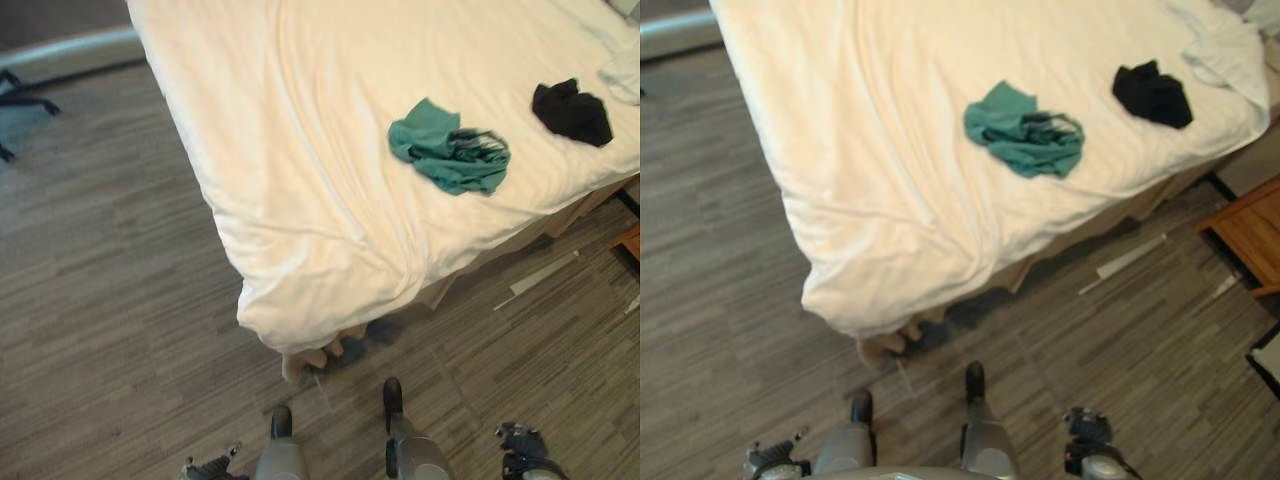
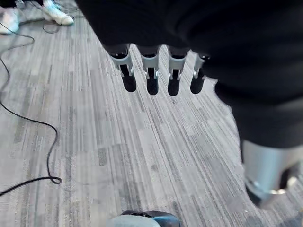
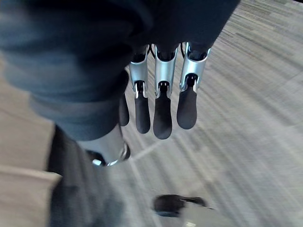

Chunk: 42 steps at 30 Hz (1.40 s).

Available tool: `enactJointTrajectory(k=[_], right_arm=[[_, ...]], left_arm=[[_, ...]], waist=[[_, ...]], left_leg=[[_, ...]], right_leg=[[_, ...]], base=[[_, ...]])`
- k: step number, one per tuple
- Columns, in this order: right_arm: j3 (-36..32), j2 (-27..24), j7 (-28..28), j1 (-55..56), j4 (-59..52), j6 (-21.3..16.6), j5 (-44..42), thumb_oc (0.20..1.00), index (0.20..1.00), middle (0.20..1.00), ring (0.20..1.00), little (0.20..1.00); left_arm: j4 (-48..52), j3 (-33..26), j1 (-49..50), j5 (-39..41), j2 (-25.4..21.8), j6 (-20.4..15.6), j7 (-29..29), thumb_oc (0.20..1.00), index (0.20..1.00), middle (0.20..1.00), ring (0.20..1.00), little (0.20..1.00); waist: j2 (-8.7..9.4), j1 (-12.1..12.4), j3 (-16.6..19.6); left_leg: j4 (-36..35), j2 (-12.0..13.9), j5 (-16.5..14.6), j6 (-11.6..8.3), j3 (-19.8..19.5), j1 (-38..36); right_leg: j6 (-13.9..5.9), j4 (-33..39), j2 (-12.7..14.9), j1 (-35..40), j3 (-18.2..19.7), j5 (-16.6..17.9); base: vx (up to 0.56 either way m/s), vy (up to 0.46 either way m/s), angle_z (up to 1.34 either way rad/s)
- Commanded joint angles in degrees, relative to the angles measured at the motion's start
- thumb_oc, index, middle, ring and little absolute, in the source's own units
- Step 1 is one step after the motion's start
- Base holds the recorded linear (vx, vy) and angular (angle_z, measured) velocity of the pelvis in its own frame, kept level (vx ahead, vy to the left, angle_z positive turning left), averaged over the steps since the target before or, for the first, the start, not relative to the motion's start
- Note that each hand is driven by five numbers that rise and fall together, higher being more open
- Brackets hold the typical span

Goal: Tidy up the quilt and then pick up the clothes from the bed and put them into the laundry hamper.

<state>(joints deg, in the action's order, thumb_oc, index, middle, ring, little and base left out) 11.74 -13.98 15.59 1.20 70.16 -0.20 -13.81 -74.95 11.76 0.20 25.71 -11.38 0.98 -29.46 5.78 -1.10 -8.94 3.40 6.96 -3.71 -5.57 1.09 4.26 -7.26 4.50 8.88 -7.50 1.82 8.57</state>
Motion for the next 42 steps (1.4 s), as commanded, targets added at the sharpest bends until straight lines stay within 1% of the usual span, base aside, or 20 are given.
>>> enactJointTrajectory(k=[1, 5, 7, 10, 11, 13, 14, 16, 18, 21, 24, 26, 27, 28, 29, 30, 31, 34, 38, 42], right_arm=[[-1.4, 0.2, 3.2, -1.0, 1.1, 6.8, -0.1, 1.0, 1.0, 1.0, 1.0, 1.0], [-2.3, 3.2, 2.3, -0.1, 3.6, 8.8, 3.2, 1.0, 1.0, 1.0, 1.0, 1.0], [-1.9, 3.4, 5.7, 0.8, 2.2, 7.5, -1.6, 1.0, 1.0, 1.0, 1.0, 1.0], [-2.6, 3.3, 5.7, 1.0, 1.5, 6.1, -2.5, 1.0, 1.0, 1.0, 1.0, 1.0], [-2.5, 3.3, 4.0, 0.8, 0.6, 5.4, 1.5, 1.0, 1.0, 1.0, 1.0, 1.0], [-1.8, 3.8, 2.9, 0.4, 0.5, 5.9, 3.2, 1.0, 1.0, 1.0, 1.0, 1.0], [-1.9, 3.9, 2.4, 0.4, 0.6, 6.1, 2.6, 1.0, 1.0, 1.0, 1.0, 1.0], [-2.8, 4.8, 1.4, 0.3, 2.4, 6.0, -1.9, 1.0, 1.0, 1.0, 1.0, 1.0], [-5.0, 5.4, 1.4, 0.6, 4.2, 4.6, -5.0, 1.0, 1.0, 1.0, 1.0, 1.0], [-7.4, 5.3, 1.0, 1.4, 6.0, 2.4, -6.5, 1.0, 1.0, 1.0, 1.0, 1.0], [-7.6, 4.4, 2.5, 2.2, 5.7, 3.0, -5.2, 1.0, 1.0, 1.0, 1.0, 1.0], [-6.4, 3.4, 2.7, 1.7, 5.1, 4.1, -3.0, 1.0, 1.0, 1.0, 1.0, 1.0], [-5.4, 2.8, 2.7, 1.4, 4.8, 4.6, -1.6, 1.0, 1.0, 1.0, 1.0, 1.0], [-4.3, 2.3, 2.8, 1.0, 4.5, 5.2, -0.4, 1.0, 1.0, 1.0, 1.0, 1.0], [-2.8, 1.7, 2.9, 0.4, 4.1, 5.9, 0.7, 1.0, 1.0, 1.0, 1.0, 1.0], [-0.6, 0.7, 3.0, -1.1, 3.7, 6.5, 1.0, 1.0, 1.0, 1.0, 1.0, 1.0], [-0.6, 0.7, 2.9, -1.1, 3.7, 6.5, 1.0, 1.0, 1.0, 1.0, 1.0, 1.0], [-0.7, 0.5, 2.7, -1.7, 3.2, 4.5, -2.2, 1.0, 1.0, 1.0, 1.0, 1.0], [-1.2, 1.9, 2.6, -0.4, 3.3, 2.3, -4.3, 1.0, 1.0, 1.0, 1.0, 1.0], [-1.8, 3.3, 2.0, 1.3, 4.8, 3.3, -2.8, 1.0, 1.0, 1.0, 1.0, 1.0]], left_arm=[[-2.0, 1.7, 1.1, -2.9, 3.6, 6.3, 1.4, 1.0, 1.0, 1.0, 1.0, 1.0], [-4.6, 1.9, 1.6, -6.1, 4.5, 9.9, 4.6, 1.0, 1.0, 1.0, 1.0, 1.0], [-5.3, 0.8, 1.6, -9.0, 3.3, 12.7, 6.6, 1.0, 1.0, 1.0, 1.0, 1.0], [-5.0, 1.1, 1.5, -13.4, 2.6, 12.4, 7.4, 1.0, 1.0, 1.0, 1.0, 1.0], [-4.1, 1.1, 1.0, -15.0, 2.0, 12.2, 7.4, 1.0, 1.0, 1.0, 1.0, 1.0], [-3.8, 0.5, 0.8, -11.7, 1.5, 13.0, 7.8, 1.0, 1.0, 1.0, 1.0, 1.0], [-3.8, 0.3, 0.7, -12.2, 1.4, 13.2, 8.2, 1.0, 1.0, 1.0, 1.0, 1.0], [-4.3, -0.9, -0.1, -10.5, 1.4, 15.1, 9.5, 1.0, 1.0, 1.0, 1.0, 1.0], [-4.9, -1.2, -0.7, -11.9, 1.7, 15.3, 10.4, 1.0, 1.0, 1.0, 1.0, 1.0], [-5.3, -0.6, -1.5, -11.4, 2.2, 14.1, 9.4, 1.0, 1.0, 1.0, 1.0, 1.0], [-4.1, -0.9, -2.6, -6.3, 3.2, 12.2, 7.2, 1.0, 1.0, 1.0, 1.0, 1.0], [-3.1, -0.8, -3.1, -2.8, 4.2, 9.5, 5.6, 1.0, 1.0, 1.0, 1.0, 1.0], [-2.4, -0.4, -3.4, -3.3, 4.6, 7.6, 4.8, 1.0, 1.0, 1.0, 1.0, 1.0], [-2.1, 0.2, -3.5, -3.4, 4.9, 6.7, 4.3, 1.0, 1.0, 1.0, 1.0, 1.0], [-2.0, 0.9, -3.5, -4.7, 5.3, 5.8, 4.4, 1.0, 1.0, 1.0, 1.0, 1.0], [-1.7, 1.8, -3.2, -7.0, 5.4, 3.3, 4.1, 1.0, 1.0, 1.0, 1.0, 1.0], [-1.8, 1.8, -3.2, -7.0, 5.4, 3.3, 4.1, 1.0, 1.0, 1.0, 1.0, 1.0], [-1.4, 1.9, -3.2, -6.5, 3.7, 2.4, 5.0, 1.0, 1.0, 1.0, 1.0, 1.0], [-2.6, 1.0, -3.0, -5.8, 3.5, 6.4, 4.2, 1.0, 1.0, 1.0, 1.0, 1.0], [-3.2, 1.8, -3.7, -7.2, 4.0, 5.9, 2.8, 1.0, 1.0, 1.0, 1.0, 1.0]], waist=[[-1.22, 0.1, -0.2], [-1.97, -1.0, 2.0], [-1.84, -3.0, 2.7], [-1.62, -3.8, 2.5], [-1.44, -4.5, 2.0], [-1.14, -4.3, 1.5], [-1.07, -4.2, 1.3], [-1.29, -3.6, 1.1], [-1.47, -3.7, 1.5], [-1.98, -5.3, 2.8], [-3.25, -6.2, 3.8], [-3.15, -5.4, 3.8], [-2.19, -4.4, 3.7], [-1.49, -3.0, 3.3], [-0.98, -1.0, 2.6], [-1.49, 1.0, 1.6], [-1.48, 1.1, 1.4], [-3.03, 1.1, 1.1], [-4.12, 0.9, 3.5], [-4.35, -0.1, 5.1]], left_leg=[[-6.0, -1.1, 5.8, 2.76, -1.4, -2.4], [-6.0, -1.0, 4.8, 3.17, -0.2, -5.1], [-5.4, -0.9, 3.3, 3.46, 1.8, -7.1], [-4.8, -0.4, 2.5, 3.5, 4.5, -8.3], [-3.3, 1.6, 1.2, 3.31, 13.5, -11.2], [-1.9, 2.7, 0.6, 3.14, 20.3, -12.9], [-1.6, 2.9, 0.5, 3.14, 21.5, -13.4], [-0.5, 4.1, -0.7, 2.55, 26.6, -15.2], [0.3, 4.7, -0.8, 2.19, 28.1, -15.6], [2.7, 6.6, 0.3, 0.9, 27.4, -16.2], [11.8, 12.2, 9.3, -3.88, 23.3, -14.5], [21.3, 13.0, 12.8, -5.11, 17.1, -10.5], [25.8, 10.9, 14.9, -3.83, 13.4, -6.3], [28.8, 4.7, 13.4, -1.35, 6.7, -0.8], [31.3, -3.6, 10.9, 1.65, 0.7, 5.4], [28.1, -7.5, 10.1, 3.11, -0.3, 9.5], [28.0, -7.5, 10.0, 3.13, -0.2, 9.3], [11.7, -2.5, 10.6, 2.86, 4.6, 4.9], [-3.5, -2.4, 8.9, 2.16, 0.7, -2.6], [-7.0, -3.0, 9.0, 2.35, 2.1, -4.8]], right_leg=[[-2.01, -2.2, 1.6, 3.9, 1.3, 0.0], [-2.31, -2.4, 1.9, 5.5, 2.9, -0.3], [-3.13, -2.6, 2.2, 5.8, 4.7, -0.1], [-3.68, -2.8, 2.6, 5.5, 3.8, 0.1], [-5.37, -6.5, 5.4, 2.9, -4.9, 0.8], [-6.23, -10.1, 7.7, 1.4, -12.6, 2.3], [-6.31, -10.8, 8.1, 1.2, -14.0, 2.6], [-6.69, -13.5, 9.2, 1.7, -21.2, 1.9], [-5.79, -12.4, 8.4, 2.2, -23.2, 0.8], [-3.4, -11.3, 5.4, 1.9, -21.1, -0.8], [0.92, -9.3, -0.2, 3.3, -18.3, -2.6], [3.46, -7.6, -2.6, 4.8, -16.9, -3.1], [5.08, -6.6, -2.7, 5.3, -15.7, -2.4], [5.2, -6.1, -2.3, 6.1, -13.4, -2.3], [4.99, -5.7, -2.1, 7.2, -10.4, -2.3], [5.07, -5.2, -3.5, 8.9, -7.3, -3.4], [5.06, -5.2, -3.5, 9.0, -7.2, -3.4], [4.3, -4.8, -4.0, 11.2, -8.7, -5.3], [2.73, -2.7, -3.4, 12.1, -8.8, -5.1], [2.07, -1.2, -3.3, 11.5, -9.2, -4.3]], base=[[0.19, 0.011, 0.03], [0.11, 0.002, -0.07], [0.04, -0.084, -0.3], [-0.05, -0.164, -0.65], [-0.07, -0.231, -0.95], [-0.07, -0.277, -1.51], [0.02, -0.196, -2.39], [0.06, -0.237, -2.29], [0.07, -0.236, -1.99], [0.18, -0.256, -1.46], [0.18, -0.244, -1.13], [0.17, -0.251, -0.96], [0.13, -0.152, -1.42], [0.08, 0.008, -1.45], [0.15, 0.13, -1.66], [0.13, 0.103, -1.33], [0.16, 0.067, -1.37], [0.13, 0.076, -1.1], [0.22, 0.205, -0.08], [0.11, 0.16, 0.01]])
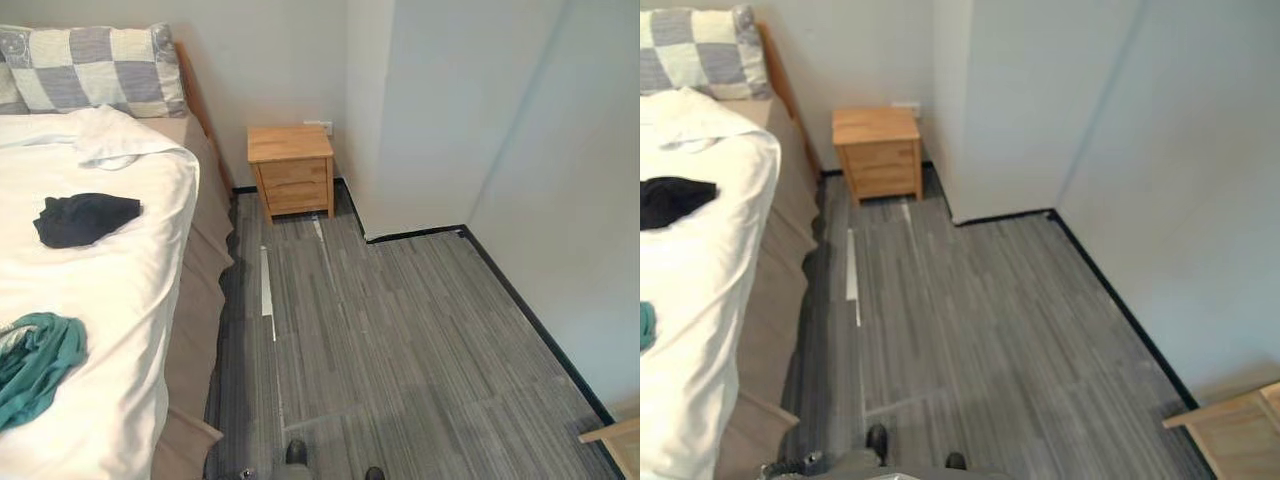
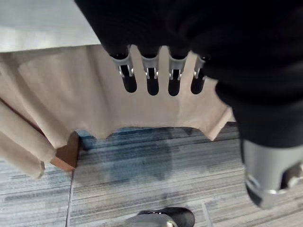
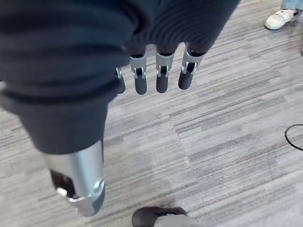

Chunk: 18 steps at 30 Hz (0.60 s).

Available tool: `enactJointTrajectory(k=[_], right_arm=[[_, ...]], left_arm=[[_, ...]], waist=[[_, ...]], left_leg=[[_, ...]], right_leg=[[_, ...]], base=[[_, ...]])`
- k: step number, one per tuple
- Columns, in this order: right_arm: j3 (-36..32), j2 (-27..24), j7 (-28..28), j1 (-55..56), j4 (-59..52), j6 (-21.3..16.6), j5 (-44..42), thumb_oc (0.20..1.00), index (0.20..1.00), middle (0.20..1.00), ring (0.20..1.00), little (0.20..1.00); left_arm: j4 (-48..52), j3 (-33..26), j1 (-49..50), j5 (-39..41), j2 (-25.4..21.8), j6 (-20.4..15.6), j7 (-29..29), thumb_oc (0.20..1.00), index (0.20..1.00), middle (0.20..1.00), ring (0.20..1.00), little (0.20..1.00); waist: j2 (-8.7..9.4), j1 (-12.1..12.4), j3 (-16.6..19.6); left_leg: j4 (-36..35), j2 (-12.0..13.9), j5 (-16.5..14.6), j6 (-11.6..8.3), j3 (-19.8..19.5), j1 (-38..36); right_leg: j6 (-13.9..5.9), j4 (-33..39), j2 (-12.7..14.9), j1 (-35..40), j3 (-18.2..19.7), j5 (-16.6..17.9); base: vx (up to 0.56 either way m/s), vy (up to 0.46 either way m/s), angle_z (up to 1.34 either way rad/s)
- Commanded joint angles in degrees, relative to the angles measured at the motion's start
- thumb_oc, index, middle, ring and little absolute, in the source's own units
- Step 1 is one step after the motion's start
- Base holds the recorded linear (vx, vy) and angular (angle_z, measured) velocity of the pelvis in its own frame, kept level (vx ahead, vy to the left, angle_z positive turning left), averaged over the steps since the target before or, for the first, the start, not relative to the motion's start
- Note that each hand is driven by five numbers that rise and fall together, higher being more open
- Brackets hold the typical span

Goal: Tidy up the quilt and then pick up the clothes from the bed and put them into the laundry hamper.

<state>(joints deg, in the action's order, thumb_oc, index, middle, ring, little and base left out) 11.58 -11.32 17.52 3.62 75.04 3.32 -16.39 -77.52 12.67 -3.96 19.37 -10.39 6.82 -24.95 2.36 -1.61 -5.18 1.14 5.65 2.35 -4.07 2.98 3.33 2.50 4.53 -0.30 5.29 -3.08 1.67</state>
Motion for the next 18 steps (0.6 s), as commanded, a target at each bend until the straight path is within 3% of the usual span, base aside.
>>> enactJointTrajectory(k=[1, 6, 9, 10, 11, 12, 13, 15, 18], right_arm=[[-1.6, 0.9, -0.4, -1.0, 0.2, 0.9, 1.4, 1.0, 1.0, 1.0, 1.0, 1.0], [-1.4, 1.3, 1.1, -1.1, 3.4, 0.4, 3.5, 1.0, 1.0, 1.0, 1.0, 1.0], [-1.7, 1.4, 1.6, -1.5, 2.9, -0.5, 0.7, 1.0, 1.0, 1.0, 1.0, 1.0], [-1.9, 1.5, 1.7, -1.9, 2.1, -1.0, -1.4, 1.0, 1.0, 1.0, 1.0, 1.0], [-1.9, 1.5, 1.6, -1.9, 1.9, -1.1, -1.9, 1.0, 1.0, 1.0, 1.0, 1.0], [-2.0, 1.6, 1.5, -1.8, 0.7, -0.9, -2.7, 1.0, 1.0, 1.0, 1.0, 1.0], [-2.0, 1.6, 1.5, -1.8, 0.6, -0.9, -2.8, 1.0, 1.0, 1.0, 1.0, 1.0], [-1.5, 1.7, 0.4, 0.0, -0.3, 0.0, -4.7, 1.0, 1.0, 1.0, 1.0, 1.0], [-0.9, 2.1, -0.5, 1.0, -0.1, 1.5, -3.2, 1.0, 1.0, 1.0, 1.0, 1.0]], left_arm=[[-0.8, 0.9, 0.4, 0.0, 3.2, -0.5, -2.3, 1.0, 1.0, 1.0, 1.0, 1.0], [-1.0, -3.1, 1.0, 9.8, 3.5, -6.9, -9.6, 1.0, 1.0, 1.0, 1.0, 1.0], [-1.6, -5.7, 1.2, 13.2, 2.7, -7.9, -10.7, 1.0, 1.0, 1.0, 1.0, 1.0], [-2.2, -7.1, 1.4, 16.9, 2.3, -8.2, -11.5, 1.0, 1.0, 1.0, 1.0, 1.0], [-2.4, -7.7, 1.5, 18.2, 2.2, -8.0, -11.8, 1.0, 1.0, 1.0, 1.0, 1.0], [-3.1, -9.4, 1.4, 19.7, 1.9, -7.3, -12.2, 1.0, 1.0, 1.0, 1.0, 1.0], [-3.3, -9.7, 1.4, 20.0, 1.9, -7.1, -12.3, 1.0, 1.0, 1.0, 1.0, 1.0], [-3.8, -10.5, 0.7, 19.5, 0.7, -3.3, -12.8, 1.0, 1.0, 1.0, 1.0, 1.0], [-3.7, -9.9, 0.3, 19.2, 0.5, -0.7, -13.4, 1.0, 1.0, 1.0, 1.0, 1.0]], waist=[[-0.96, 0.3, 1.6], [-0.81, 2.7, 2.1], [-0.55, 3.5, 1.7], [-0.38, 3.9, 1.0], [-0.38, 3.9, 0.8], [-0.6, 3.7, 0.1], [-0.58, 3.7, 0.0], [-1.71, 2.0, -1.7], [-1.09, 0.9, -2.5]], left_leg=[[-5.0, -2.1, 2.9, 1.06, -0.1, -4.0], [-5.3, -4.9, 1.4, 3.12, -2.4, -4.0], [-2.8, -5.6, 0.5, 4.44, -2.7, -3.0], [-0.4, -6.3, -0.6, 5.8, -2.7, -2.1], [0.3, -6.5, -1.0, 6.23, -2.8, -1.9], [1.9, -7.0, -2.1, 7.46, -2.8, -1.9], [2.1, -7.2, -2.2, 7.64, -2.7, -1.9], [3.6, -8.1, -4.2, 9.22, -2.7, -3.5], [3.2, -8.4, -4.8, 8.8, -2.3, -5.5]], right_leg=[[-7.78, -1.1, 5.9, -1.5, -4.2, 2.7], [-8.77, -3.6, 7.7, -2.8, -4.4, 1.9], [-9.21, -8.8, 9.4, -4.0, -3.6, 0.8], [-9.46, -14.9, 10.8, -5.6, -3.1, 1.0], [-9.41, -17.2, 11.4, -6.2, -2.8, 1.4], [-8.89, -25.0, 13.4, -9.0, -1.8, 4.0], [-8.86, -25.9, 13.7, -9.6, -1.6, 4.4], [-8.18, -41.2, 14.2, -16.3, 2.0, 9.8], [-9.15, -36.1, 14.2, -18.1, 0.5, 11.7]], base=[[0.14, 0.234, 0.12], [0.11, 0.221, 0.08], [0.04, 0.163, 0.14], [0.03, 0.154, 0.22], [0.06, 0.254, 0.26], [0.05, 0.18, 0.22], [0.09, 0.256, 0.28], [0.2, 0.273, 0.44], [0.18, 0.056, 0.39]])
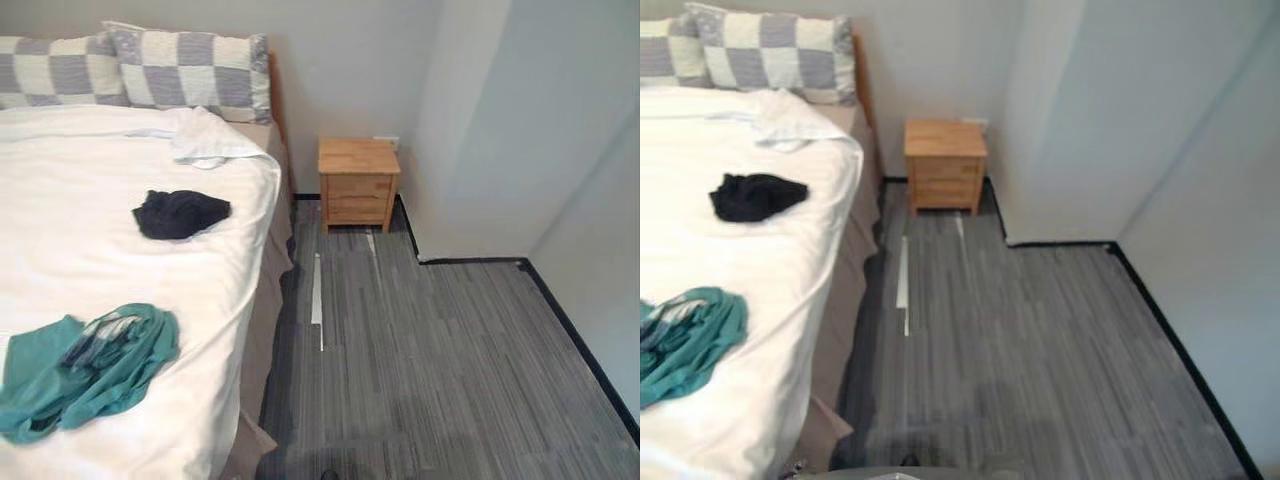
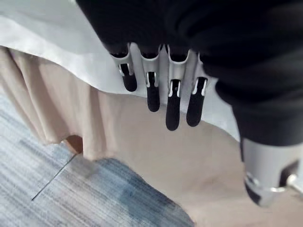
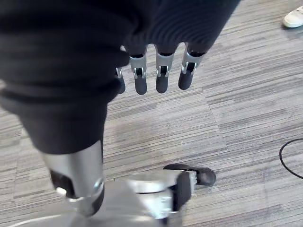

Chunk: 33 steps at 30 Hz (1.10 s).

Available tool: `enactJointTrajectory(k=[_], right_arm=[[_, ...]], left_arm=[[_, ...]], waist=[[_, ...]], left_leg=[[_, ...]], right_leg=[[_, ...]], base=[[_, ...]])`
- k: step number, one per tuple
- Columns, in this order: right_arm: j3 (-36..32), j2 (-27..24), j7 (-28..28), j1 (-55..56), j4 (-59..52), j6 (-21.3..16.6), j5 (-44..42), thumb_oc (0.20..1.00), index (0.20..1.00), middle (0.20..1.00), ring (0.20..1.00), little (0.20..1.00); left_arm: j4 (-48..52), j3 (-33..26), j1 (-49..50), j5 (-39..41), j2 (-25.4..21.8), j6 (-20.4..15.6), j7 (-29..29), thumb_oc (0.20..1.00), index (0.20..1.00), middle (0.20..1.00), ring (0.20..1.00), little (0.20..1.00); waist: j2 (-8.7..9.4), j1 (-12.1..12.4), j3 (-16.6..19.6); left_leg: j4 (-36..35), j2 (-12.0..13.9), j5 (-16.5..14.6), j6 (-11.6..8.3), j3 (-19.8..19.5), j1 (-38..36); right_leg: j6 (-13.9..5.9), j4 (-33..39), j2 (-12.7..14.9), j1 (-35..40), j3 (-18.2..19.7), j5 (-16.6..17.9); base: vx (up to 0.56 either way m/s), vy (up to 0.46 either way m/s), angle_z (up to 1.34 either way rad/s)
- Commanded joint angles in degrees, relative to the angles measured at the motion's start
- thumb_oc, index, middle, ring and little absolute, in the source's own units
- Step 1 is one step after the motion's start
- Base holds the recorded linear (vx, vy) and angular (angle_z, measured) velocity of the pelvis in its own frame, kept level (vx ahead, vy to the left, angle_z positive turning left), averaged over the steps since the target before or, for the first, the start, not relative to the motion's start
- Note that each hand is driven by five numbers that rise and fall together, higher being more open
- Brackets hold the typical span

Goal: Tidy up the quilt and then pick up the clothes from the bed and put them into the laundry hamper.

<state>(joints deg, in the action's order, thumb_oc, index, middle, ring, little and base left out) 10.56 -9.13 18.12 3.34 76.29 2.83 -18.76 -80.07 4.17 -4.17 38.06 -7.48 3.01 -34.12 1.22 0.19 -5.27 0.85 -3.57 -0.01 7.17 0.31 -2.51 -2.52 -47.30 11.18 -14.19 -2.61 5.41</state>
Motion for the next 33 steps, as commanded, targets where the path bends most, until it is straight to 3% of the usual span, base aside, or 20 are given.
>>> enactJointTrajectory(k=[1, 2, 4, 7, 10, 11, 12, 13, 14, 15, 16, 17, 19, 20, 21, 22, 24, 25, 29, 33], right_arm=[[0.2, 0.0, -1.3, 1.5, -1.3, 2.0, -0.5, 1.0, 1.0, 1.0, 1.0, 1.0], [0.2, 0.4, -1.7, 2.0, -0.3, 2.2, 0.7, 1.0, 1.0, 1.0, 1.0, 1.0], [-0.2, 0.6, -2.3, 2.1, 0.6, 2.2, 0.9, 1.0, 1.0, 1.0, 1.0, 1.0], [-1.2, 1.0, -3.1, 2.5, 1.1, 1.8, 2.0, 1.0, 1.0, 1.0, 1.0, 1.0], [-1.4, 1.2, -2.9, 2.8, 1.2, 1.8, 2.6, 1.0, 1.0, 1.0, 1.0, 1.0], [-1.7, 1.0, -2.9, 3.5, 1.5, 1.8, 3.8, 1.0, 1.0, 1.0, 1.0, 1.0], [-1.8, 0.8, -2.9, 3.5, 1.8, 1.8, 3.9, 1.0, 1.0, 1.0, 1.0, 1.0], [-2.3, 0.3, -3.4, 3.8, 2.9, 1.2, 4.6, 1.0, 1.0, 1.0, 1.0, 1.0], [-2.4, 0.2, -3.4, 3.8, 3.1, 1.1, 4.6, 1.0, 1.0, 1.0, 1.0, 1.0], [-1.8, -0.2, -3.8, 3.1, 2.7, 0.2, 3.4, 1.0, 1.0, 1.0, 1.0, 1.0], [-1.7, -0.3, -3.8, 2.9, 2.5, 0.1, 3.3, 1.0, 1.0, 1.0, 1.0, 1.0], [-1.4, -0.6, -4.1, 2.0, 1.8, -0.9, 3.4, 1.0, 1.0, 1.0, 1.0, 1.0], [-0.6, -1.7, -4.1, 0.3, 0.2, -0.6, 3.4, 1.0, 1.0, 1.0, 1.0, 1.0], [0.5, -3.3, -4.2, -1.5, -1.7, -0.1, 2.7, 1.0, 1.0, 1.0, 1.0, 1.0], [0.5, -3.3, -4.1, -1.7, -1.9, -0.1, 2.8, 1.0, 1.0, 1.0, 1.0, 1.0], [0.6, -3.4, -4.0, -2.2, -2.5, 0.0, 3.9, 1.0, 1.0, 1.0, 1.0, 1.0], [0.6, -3.3, -3.8, -2.4, -2.7, 0.4, 4.6, 1.0, 1.0, 1.0, 1.0, 1.0], [0.7, -3.0, -3.0, -2.2, -2.4, 0.7, 4.1, 1.0, 1.0, 1.0, 1.0, 1.0], [0.5, -2.4, -1.8, -0.8, -0.2, 0.4, 0.6, 1.0, 1.0, 1.0, 1.0, 1.0], [-1.6, -2.6, -1.5, 1.4, 2.5, 0.9, 4.7, 1.0, 1.0, 1.0, 1.0, 1.0]], left_arm=[[-1.2, -1.2, 0.5, 0.5, -2.4, 3.5, -4.2, 1.0, 1.0, 1.0, 1.0, 1.0], [-1.7, -1.1, 0.4, -1.3, -1.9, 4.6, -2.9, 1.0, 1.0, 1.0, 1.0, 1.0], [-2.0, -0.8, 0.5, -4.7, -1.3, 4.6, -2.1, 1.0, 1.0, 1.0, 1.0, 1.0], [-1.9, -0.9, 1.6, -8.5, -1.2, 4.7, -2.4, 1.0, 1.0, 1.0, 1.0, 1.0], [-1.7, -0.6, 2.3, -9.5, -1.4, 4.8, -2.6, 1.0, 1.0, 1.0, 1.0, 1.0], [-1.4, -0.3, 3.0, -10.5, -1.2, 5.0, -2.2, 1.0, 1.0, 1.0, 1.0, 1.0], [-1.3, 0.1, 3.1, -10.2, -1.0, 5.3, -2.2, 1.0, 1.0, 1.0, 1.0, 1.0], [-0.6, 0.5, 3.4, -8.9, -0.5, 6.3, -3.0, 1.0, 1.0, 1.0, 1.0, 1.0], [-0.5, 0.3, 3.6, -9.2, -0.6, 6.8, -3.1, 1.0, 1.0, 1.0, 1.0, 1.0], [-0.5, 0.2, 3.7, -8.4, -0.9, 8.2, -3.4, 1.0, 1.0, 1.0, 1.0, 1.0], [-0.5, 0.1, 3.8, -8.0, -0.8, 8.1, -3.5, 1.0, 1.0, 1.0, 1.0, 1.0], [-0.5, -0.7, 4.1, -6.8, -0.3, 7.4, -3.7, 1.0, 1.0, 1.0, 1.0, 1.0], [-0.7, -1.8, 3.9, -7.1, 0.2, 5.2, -3.2, 1.0, 1.0, 1.0, 1.0, 1.0], [0.3, -0.4, 3.0, -6.8, 0.8, 3.4, -1.9, 1.0, 1.0, 1.0, 1.0, 1.0], [0.4, -0.3, 3.0, -6.6, 0.8, 3.1, -1.7, 1.0, 1.0, 1.0, 1.0, 1.0], [1.0, -0.2, 3.2, -6.1, 0.7, 1.6, -0.7, 1.0, 1.0, 1.0, 1.0, 1.0], [1.4, -0.4, 3.4, -6.2, 0.5, 0.9, -0.1, 1.0, 1.0, 1.0, 1.0, 1.0], [2.1, -0.3, 3.6, -8.4, 0.2, 0.4, 0.1, 1.0, 1.0, 1.0, 1.0, 1.0], [2.1, 2.4, 3.7, -10.5, -0.1, 1.0, 0.0, 1.0, 1.0, 1.0, 1.0, 1.0], [1.2, 0.0, 4.5, -11.5, 0.3, 1.2, -0.7, 1.0, 1.0, 1.0, 1.0, 1.0]], waist=[[0.27, -1.1, -2.5], [2.09, -2.6, -3.1], [3.79, -3.6, -3.3], [5.0, -4.0, -3.3], [5.0, -4.2, -2.9], [3.39, -4.4, -2.0], [3.85, -5.0, -1.6], [2.86, -6.5, -0.6], [2.29, -6.8, -0.2], [1.16, -6.9, 1.0], [0.75, -6.6, 1.0], [0.7, -6.0, 1.5], [1.42, -4.1, 1.1], [2.04, -1.8, -1.2], [2.22, -1.7, -1.3], [1.55, -1.0, -2.7], [1.18, -0.8, -3.1], [0.44, 0.1, -3.9], [-1.56, 1.9, -4.5], [-1.14, 1.7, -3.4]], left_leg=[[3.5, 0.8, -2.7, -2.6, 0.5, -0.1], [4.0, 0.1, -4.8, -3.46, 0.5, -2.0], [4.7, -0.2, -7.6, -3.98, 2.9, -3.9], [5.0, -0.1, -10.3, -4.12, 6.4, -7.4], [5.4, 0.1, -11.4, -3.99, 7.5, -8.9], [6.9, 2.2, -13.7, -4.71, 9.1, -11.1], [7.3, 2.1, -11.9, -5.1, 8.9, -11.0], [9.5, 4.5, -10.2, -6.33, 8.2, -11.3], [10.5, 5.6, -9.9, -6.84, 7.8, -11.7], [15.5, 8.4, -3.2, -9.5, 7.2, -11.2], [17.9, 8.9, -1.8, -10.12, 7.1, -11.0], [25.3, 9.0, 2.8, -11.27, 6.3, -8.9], [38.8, 7.5, 4.7, -10.96, 5.4, -1.3], [44.7, 7.0, 3.2, -9.31, 5.4, 11.9], [43.9, 6.9, 3.4, -9.14, 5.6, 13.2], [37.9, 8.3, 3.1, -9.04, 7.8, 14.2], [31.1, 8.7, 3.6, -9.19, 9.3, 13.8], [19.7, 8.9, 4.7, -9.41, 10.7, 13.3], [-1.7, 10.0, 10.7, -11.6, 10.7, 13.9], [-4.7, 12.3, 11.2, -11.96, 13.9, 13.9]], right_leg=[[-4.4, 17.4, 2.6, 1.3, -0.4, 8.2], [-5.63, 30.8, 1.3, 0.9, -3.5, 8.1], [-7.16, 42.9, -0.1, 0.8, -8.0, 9.0], [-8.74, 51.4, -0.8, 0.3, -13.9, 13.2], [-8.27, 50.9, -0.6, 0.1, -15.5, 13.7], [-7.76, 49.7, -1.4, 0.8, -16.1, 11.2], [-6.64, 49.5, -1.0, 0.7, -15.8, 11.2], [-5.37, 47.7, -2.0, 0.7, -11.7, 9.6], [-4.75, 46.5, -2.8, 0.8, -10.3, 8.6], [-2.34, 43.6, -4.2, 2.2, -10.6, 5.2], [-1.74, 43.6, -4.8, 2.9, -11.1, 4.5], [0.11, 43.7, -5.6, 4.7, -12.2, 2.6], [2.54, 43.9, -6.4, 7.7, -12.3, -0.1], [3.88, 42.8, -6.1, 11.2, -10.7, -2.8], [3.83, 42.7, -5.9, 11.5, -10.5, -3.0], [3.46, 42.0, -5.9, 13.8, -10.0, -4.8], [2.98, 42.0, -5.9, 14.6, -10.2, -5.4], [2.02, 42.5, -6.3, 16.3, -10.1, -6.1], [0.46, 43.8, -7.7, 20.1, -9.7, -7.3], [-1.0, 45.2, -6.8, 26.1, -9.2, -10.3]], base=[[0.35, -0.101, 0.22], [0.36, -0.127, 0.1], [0.41, -0.148, -0.01], [0.47, -0.127, -0.12], [0.48, -0.077, -0.32], [0.62, -0.081, -0.43], [0.93, -0.143, -0.32], [0.63, -0.141, -0.05], [0.92, -0.231, 0.51], [0.54, -0.174, 0.54], [0.6, -0.227, 0.45], [0.39, -0.173, -0.14], [0.47, -0.17, -0.32], [0.37, -0.066, -0.62], [0.42, 0.046, -1.02], [0.23, 0.084, -0.85], [0.31, 0.135, -0.66], [0.35, 0.179, -0.27], [0.37, 0.154, -0.03], [0.42, 0.2, -0.05]])
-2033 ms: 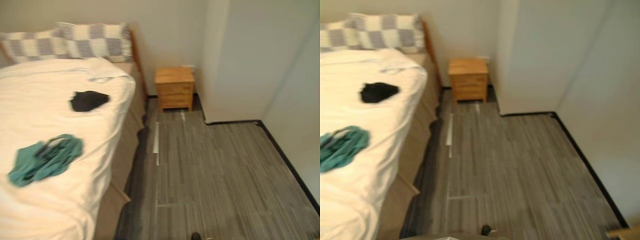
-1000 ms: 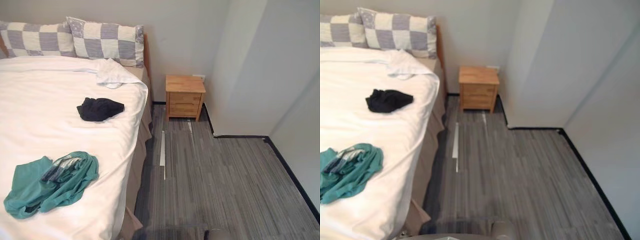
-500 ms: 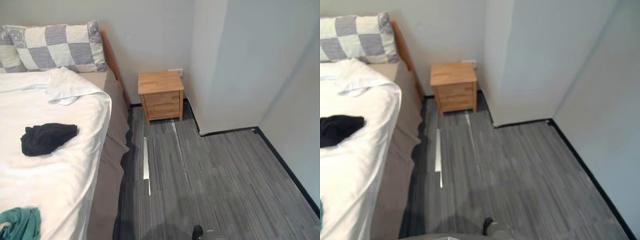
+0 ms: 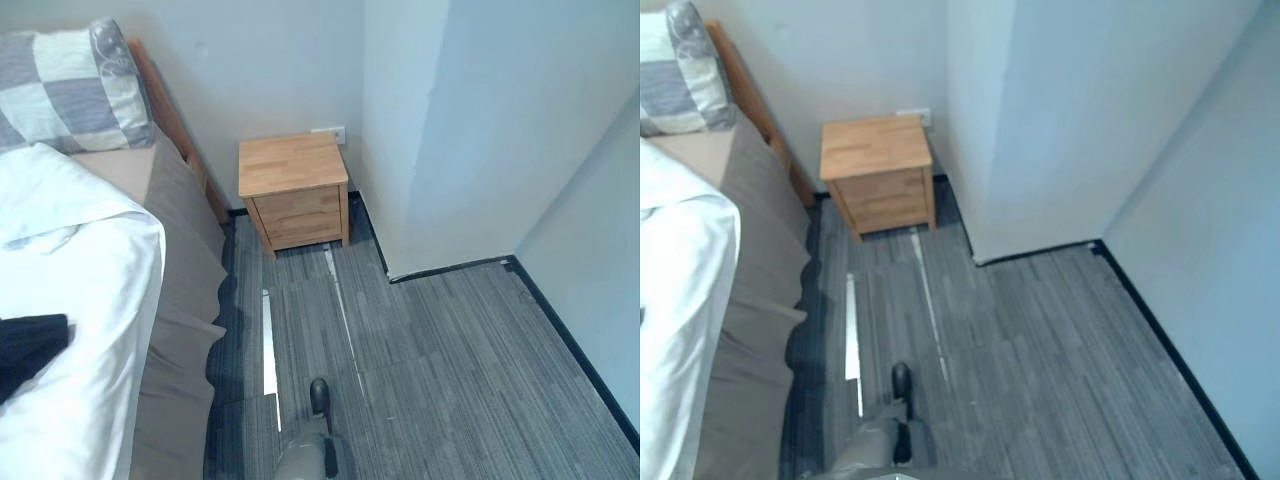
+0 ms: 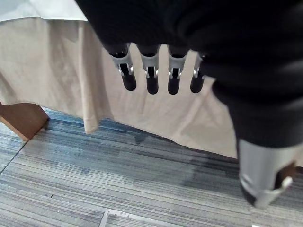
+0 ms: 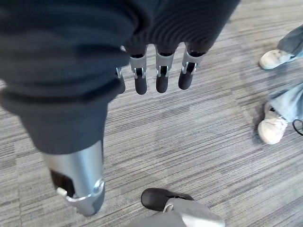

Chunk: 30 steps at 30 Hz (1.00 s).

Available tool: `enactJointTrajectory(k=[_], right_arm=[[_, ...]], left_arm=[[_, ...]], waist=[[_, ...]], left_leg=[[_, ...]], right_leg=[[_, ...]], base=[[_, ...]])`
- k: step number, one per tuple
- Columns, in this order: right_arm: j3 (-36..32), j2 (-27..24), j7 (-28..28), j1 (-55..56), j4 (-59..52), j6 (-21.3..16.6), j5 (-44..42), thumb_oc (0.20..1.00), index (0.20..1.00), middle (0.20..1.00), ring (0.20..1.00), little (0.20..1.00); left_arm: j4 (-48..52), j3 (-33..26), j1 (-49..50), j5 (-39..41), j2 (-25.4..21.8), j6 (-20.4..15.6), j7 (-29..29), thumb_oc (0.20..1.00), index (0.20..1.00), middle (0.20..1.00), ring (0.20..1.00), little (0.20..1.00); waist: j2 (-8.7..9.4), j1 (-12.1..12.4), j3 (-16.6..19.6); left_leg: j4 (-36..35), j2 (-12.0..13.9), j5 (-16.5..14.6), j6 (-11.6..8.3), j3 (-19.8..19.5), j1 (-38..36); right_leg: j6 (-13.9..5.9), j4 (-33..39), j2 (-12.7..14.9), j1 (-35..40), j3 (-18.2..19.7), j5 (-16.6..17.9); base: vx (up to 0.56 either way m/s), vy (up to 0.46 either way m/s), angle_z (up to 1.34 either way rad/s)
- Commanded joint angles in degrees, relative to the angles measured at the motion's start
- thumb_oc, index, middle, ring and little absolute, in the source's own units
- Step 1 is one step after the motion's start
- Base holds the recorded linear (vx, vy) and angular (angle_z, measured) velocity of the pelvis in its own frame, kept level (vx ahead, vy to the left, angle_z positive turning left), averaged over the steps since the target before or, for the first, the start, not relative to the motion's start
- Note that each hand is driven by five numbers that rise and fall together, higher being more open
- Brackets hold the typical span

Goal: Tidy up the quilt and then pick up the clothes from the bed and put them into the laundry hamper.

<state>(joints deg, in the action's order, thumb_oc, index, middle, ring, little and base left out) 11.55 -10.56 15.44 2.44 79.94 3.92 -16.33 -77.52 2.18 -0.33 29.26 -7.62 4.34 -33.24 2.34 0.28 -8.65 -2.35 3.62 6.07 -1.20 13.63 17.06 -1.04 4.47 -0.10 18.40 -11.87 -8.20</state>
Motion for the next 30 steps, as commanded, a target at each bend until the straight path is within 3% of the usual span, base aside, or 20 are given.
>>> enactJointTrajectory(k=[1, 4, 6, 9, 11, 13, 15, 17, 19, 20, 21, 22, 25, 27, 30], right_arm=[[-2.6, -1.2, 1.2, 2.4, -1.0, -0.1, 2.5, 1.0, 1.0, 1.0, 1.0, 1.0], [-3.4, -1.1, 1.3, 3.3, 1.4, -0.8, 5.7, 1.0, 1.0, 1.0, 1.0, 1.0], [-3.8, -1.2, 1.5, 3.3, 2.3, -1.1, 6.2, 1.0, 1.0, 1.0, 1.0, 1.0], [-3.8, -1.7, 1.1, 2.6, 1.4, -0.8, 3.5, 1.0, 1.0, 1.0, 1.0, 1.0], [-3.5, -1.8, 0.9, 3.0, -2.0, -0.3, 0.8, 1.0, 1.0, 1.0, 1.0, 1.0], [-2.5, -1.5, 0.4, 3.5, -3.8, 0.7, -0.6, 1.0, 1.0, 1.0, 1.0, 1.0], [-0.9, -0.9, 0.0, 3.5, -4.5, 0.7, 0.1, 1.0, 1.0, 1.0, 1.0, 1.0], [0.4, 0.0, -0.2, 3.3, -4.4, 0.7, 0.5, 1.0, 1.0, 1.0, 1.0, 1.0], [0.6, 0.3, -0.1, 3.3, -4.0, 0.6, 0.4, 1.0, 1.0, 1.0, 1.0, 1.0], [0.8, 0.9, -0.3, 3.1, -2.6, -0.2, -0.1, 1.0, 1.0, 1.0, 1.0, 1.0], [0.8, 0.9, -0.3, 3.1, -2.5, -0.2, -0.1, 1.0, 1.0, 1.0, 1.0, 1.0], [0.7, 1.2, -0.1, 2.8, -2.1, 0.0, -0.3, 1.0, 1.0, 1.0, 1.0, 1.0], [-0.2, 1.2, 0.0, 2.8, -2.2, 0.8, 0.6, 1.0, 1.0, 1.0, 1.0, 1.0], [-0.9, 1.1, 0.1, 2.8, -2.2, 0.6, 1.2, 1.0, 1.0, 1.0, 1.0, 1.0], [-1.4, 0.7, -0.4, 2.7, -2.0, 0.0, 1.1, 1.0, 1.0, 1.0, 1.0, 1.0]], left_arm=[[-1.4, 2.0, 0.7, -3.1, 0.4, -0.1, -1.6, 1.0, 1.0, 1.0, 1.0, 1.0], [-1.0, 3.2, 0.0, -6.5, 0.2, -0.2, -3.2, 1.0, 1.0, 1.0, 1.0, 1.0], [-0.9, 4.5, -1.1, -7.4, -0.1, 0.0, -3.9, 1.0, 1.0, 1.0, 1.0, 1.0], [-0.9, 6.4, -2.8, -8.0, -0.4, 0.6, -4.3, 1.0, 1.0, 1.0, 1.0, 1.0], [-0.2, 7.7, -4.1, -6.8, -1.0, 1.3, -4.7, 1.0, 1.0, 1.0, 1.0, 1.0], [0.4, 8.2, -5.0, -5.7, -1.0, 2.6, -5.6, 1.0, 1.0, 1.0, 1.0, 1.0], [1.0, 8.8, -5.4, -3.8, -1.1, 2.8, -6.4, 1.0, 1.0, 1.0, 1.0, 1.0], [1.2, 8.8, -5.5, -3.5, -1.2, 1.8, -5.7, 1.0, 1.0, 1.0, 1.0, 1.0], [1.1, 9.2, -5.5, -3.8, -1.1, 1.3, -5.4, 1.0, 1.0, 1.0, 1.0, 1.0], [0.5, 9.3, -5.2, -6.6, -0.9, 1.0, -4.2, 1.0, 1.0, 1.0, 1.0, 1.0], [0.4, 9.3, -5.1, -6.9, -0.9, 1.0, -4.1, 1.0, 1.0, 1.0, 1.0, 1.0], [-0.1, 9.6, -5.1, -10.0, -1.1, 0.9, -3.0, 1.0, 1.0, 1.0, 1.0, 1.0], [0.0, 10.7, -4.8, -12.4, -1.2, 1.3, -0.7, 1.0, 1.0, 1.0, 1.0, 1.0], [0.0, 9.9, -4.0, -10.2, -1.1, 2.2, -0.5, 1.0, 1.0, 1.0, 1.0, 1.0], [-0.3, 8.8, -2.7, -9.7, -1.1, 3.0, -1.5, 1.0, 1.0, 1.0, 1.0, 1.0]], waist=[[-2.2, 1.7, 0.0], [-1.92, 0.8, 1.9], [-1.65, 0.6, 2.8], [-1.53, 1.0, 3.5], [-2.77, 0.4, 3.1], [-3.1, -0.2, 2.7], [-3.14, -0.8, 1.9], [-2.73, -1.5, 0.6], [-1.45, -2.2, 0.3], [0.69, -3.3, -0.7], [0.81, -3.4, -0.6], [1.65, -4.2, -0.6], [2.16, -5.0, -0.9], [2.43, -4.7, -0.4], [2.25, -4.4, 0.3]], left_leg=[[-1.3, 5.1, 5.0, -3.55, 0.8, -5.8], [-0.4, 4.9, 4.5, -2.68, 2.9, -7.8], [0.2, 3.3, 3.5, -1.21, 1.3, -8.5], [2.4, -0.3, 1.0, 2.09, -2.5, -8.6], [5.1, -3.6, -3.2, 6.09, -3.3, -11.1], [6.0, -4.3, -4.6, 6.71, -4.0, -13.2], [5.9, -4.4, -4.9, 6.34, -4.8, -15.2], [5.7, -4.4, -5.3, 5.43, -6.1, -17.8], [5.8, -5.5, -6.6, 5.19, -7.7, -18.9], [5.5, -7.3, -10.4, 4.89, -11.0, -21.9], [5.4, -7.4, -10.5, 4.88, -11.2, -21.9], [5.0, -7.9, -11.8, 4.7, -12.1, -23.0], [5.0, -7.0, -14.3, 4.32, -10.9, -25.6], [6.6, -5.6, -15.7, 3.38, -8.9, -27.1], [8.7, -4.0, -16.2, 1.9, -8.9, -28.1]], right_leg=[[-2.54, -6.6, 4.6, -6.3, 0.1, 3.1], [-3.86, -7.9, 6.5, -4.0, 0.3, 1.6], [-4.92, -11.6, 8.5, -5.0, 1.0, 2.1], [-6.37, -26.3, 13.6, -9.0, 3.0, 9.5], [-5.87, -49.6, 18.8, -17.6, 6.1, 16.8], [-5.75, -54.3, 19.4, -23.4, 6.6, 19.2], [-5.19, -51.2, 18.0, -26.8, 5.6, 18.5], [-4.57, -41.7, 14.6, -29.3, 3.7, 16.1], [-5.21, -30.6, 12.6, -30.3, 2.5, 17.2], [-6.95, -12.7, 10.0, -30.7, 2.8, 19.1], [-7.07, -11.8, 9.9, -30.7, 2.8, 19.4], [-8.14, -5.0, 9.2, -31.8, 3.6, 21.2], [-8.8, 0.5, 9.0, -31.8, 2.5, 22.9], [-8.38, 0.3, 9.9, -30.3, 0.3, 21.9], [-7.97, -1.0, 10.3, -28.4, 0.8, 21.5]], base=[[0.49, 0.31, -0.12], [0.39, 0.276, -0.08], [0.4, 0.344, 0.02], [0.38, 0.416, 0.36], [0.43, 0.528, 0.29], [0.34, 0.303, 0.41], [0.32, 0.084, 0.51], [0.34, -0.071, 0.28], [0.38, -0.168, 0.3], [0.42, -0.187, 0.73], [0.56, -0.21, 0.72], [0.32, -0.068, 0.6], [0.37, -0.069, 0.58], [0.41, -0.121, 0.61], [0.44, -0.163, 0.41]])
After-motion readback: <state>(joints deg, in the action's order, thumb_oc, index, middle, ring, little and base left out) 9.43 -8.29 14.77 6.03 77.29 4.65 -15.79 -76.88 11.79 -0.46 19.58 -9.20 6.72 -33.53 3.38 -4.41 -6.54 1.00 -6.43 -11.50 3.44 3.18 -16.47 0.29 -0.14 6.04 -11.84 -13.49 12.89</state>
